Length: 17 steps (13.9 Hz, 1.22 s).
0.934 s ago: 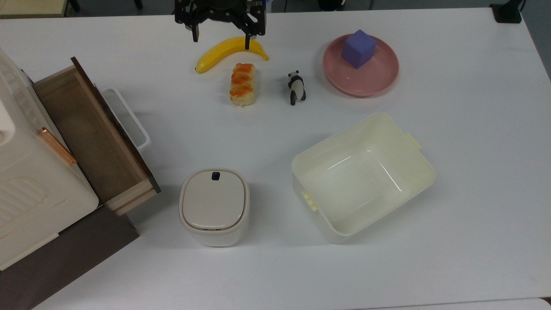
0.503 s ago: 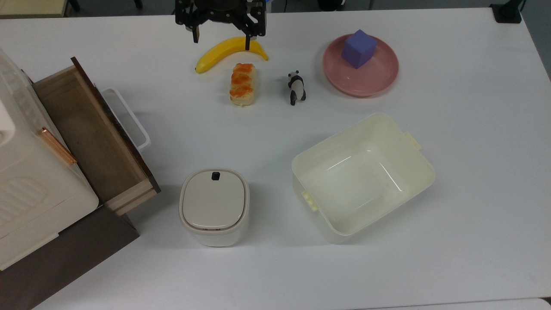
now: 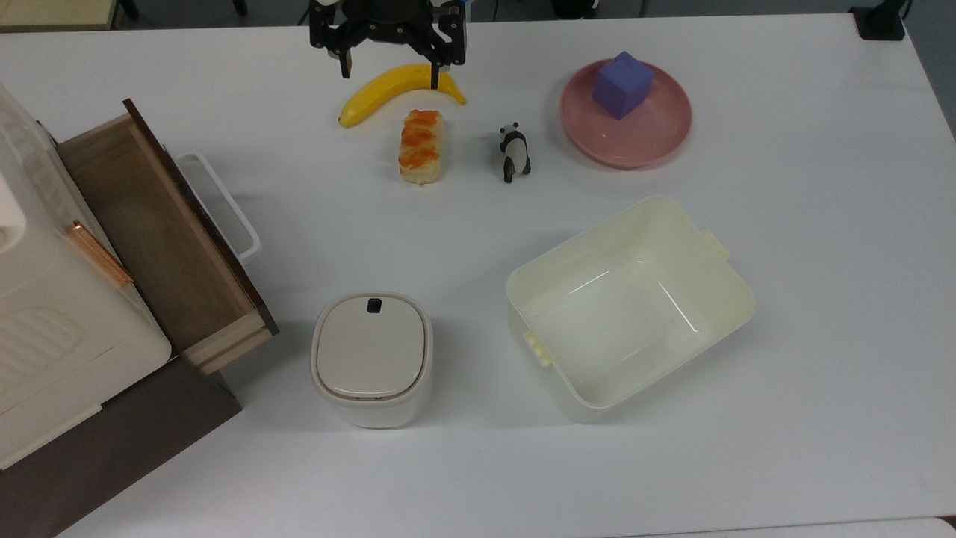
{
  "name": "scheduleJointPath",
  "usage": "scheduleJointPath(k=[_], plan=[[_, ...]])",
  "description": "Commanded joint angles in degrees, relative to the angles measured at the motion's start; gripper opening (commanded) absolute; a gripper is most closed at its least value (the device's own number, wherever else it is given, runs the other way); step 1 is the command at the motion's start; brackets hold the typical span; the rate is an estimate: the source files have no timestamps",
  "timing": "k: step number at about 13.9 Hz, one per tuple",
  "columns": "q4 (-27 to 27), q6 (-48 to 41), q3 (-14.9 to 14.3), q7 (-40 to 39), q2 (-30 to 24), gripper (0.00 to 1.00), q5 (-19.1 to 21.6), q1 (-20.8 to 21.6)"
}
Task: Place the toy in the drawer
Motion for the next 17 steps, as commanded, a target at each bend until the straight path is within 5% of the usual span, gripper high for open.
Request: scheduleJointPath(k=[1, 11, 17], plan=[[-3.4, -0.6, -0.4, -2.2, -0.5, 1.00, 1.5, 1.3], [-19.4, 10.4, 0.0, -3.1, -0.5, 1.00, 5.4, 6.7], [-23.1, 15.7, 0.0, -3.1, 2.5, 0.95, 5.4, 9.8]])
